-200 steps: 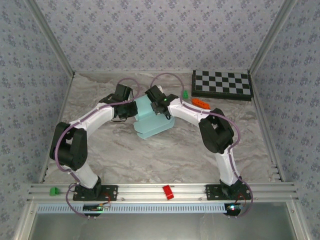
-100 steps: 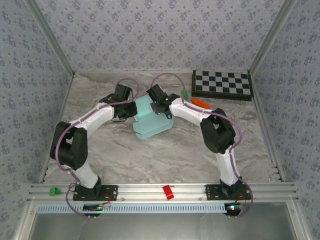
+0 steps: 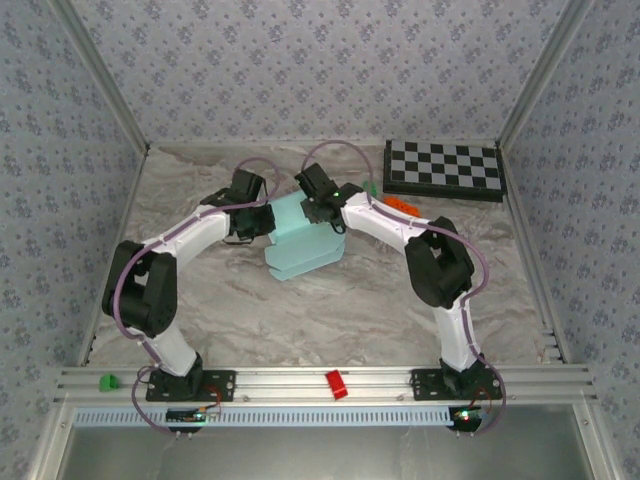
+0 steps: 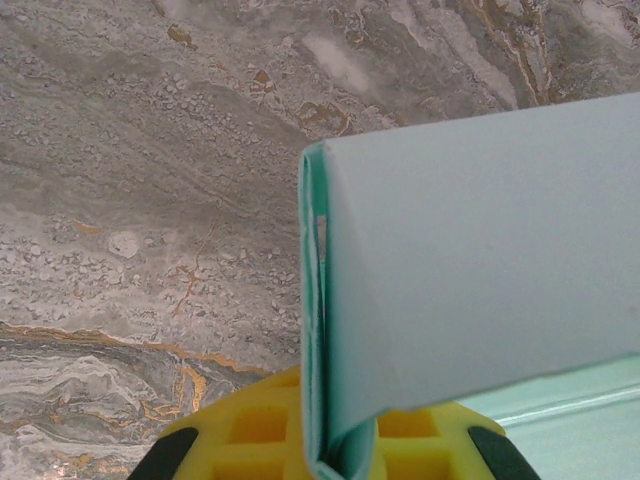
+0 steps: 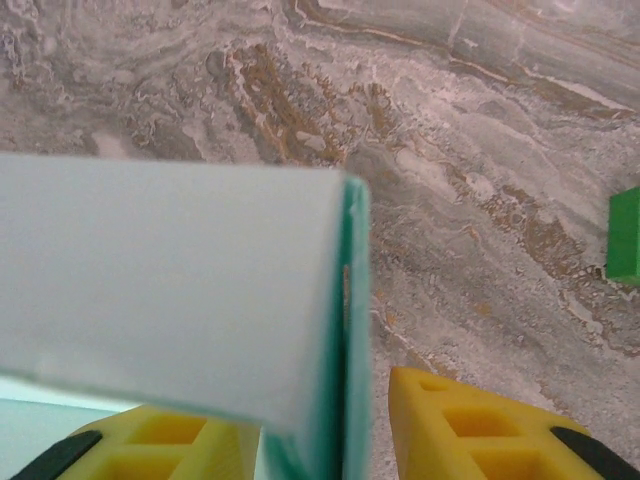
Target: Fold the paper box
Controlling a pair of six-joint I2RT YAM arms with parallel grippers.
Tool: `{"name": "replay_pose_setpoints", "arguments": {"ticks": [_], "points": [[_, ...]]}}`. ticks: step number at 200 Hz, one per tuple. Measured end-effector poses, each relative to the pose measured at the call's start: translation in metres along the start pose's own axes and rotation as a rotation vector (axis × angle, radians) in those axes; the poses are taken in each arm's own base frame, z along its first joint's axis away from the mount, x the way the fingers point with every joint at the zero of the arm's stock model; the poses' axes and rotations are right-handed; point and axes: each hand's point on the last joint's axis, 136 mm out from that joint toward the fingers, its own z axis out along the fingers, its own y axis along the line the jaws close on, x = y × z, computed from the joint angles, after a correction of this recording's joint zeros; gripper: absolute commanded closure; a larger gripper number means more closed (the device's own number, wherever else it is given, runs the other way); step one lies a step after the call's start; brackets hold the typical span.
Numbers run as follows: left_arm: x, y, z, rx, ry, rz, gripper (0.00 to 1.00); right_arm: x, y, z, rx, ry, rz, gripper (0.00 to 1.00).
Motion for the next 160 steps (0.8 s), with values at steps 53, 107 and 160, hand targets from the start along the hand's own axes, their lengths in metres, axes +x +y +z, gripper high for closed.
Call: {"name": "replay_pose_setpoints", "arguments": {"ticks": [53,107,160], "points": [[0.0,0.0,0.0,0.0,0.001,0.0,1.0,-0.005,-0.008,-0.002,0.02,-0.005,0.008,0.61],[-0.002,-0.002,0.001,0.008,-0.004,0.0,1.0,-0.018,-0.015,-0.012,0.059,-0.026,0.021,0.64],[-0.002,-0.002,0.001,0.008,-0.005,-0.001,1.0,-0.019,-0.006,-0.01,0.01,-0.032,0.019,0.56]]}}
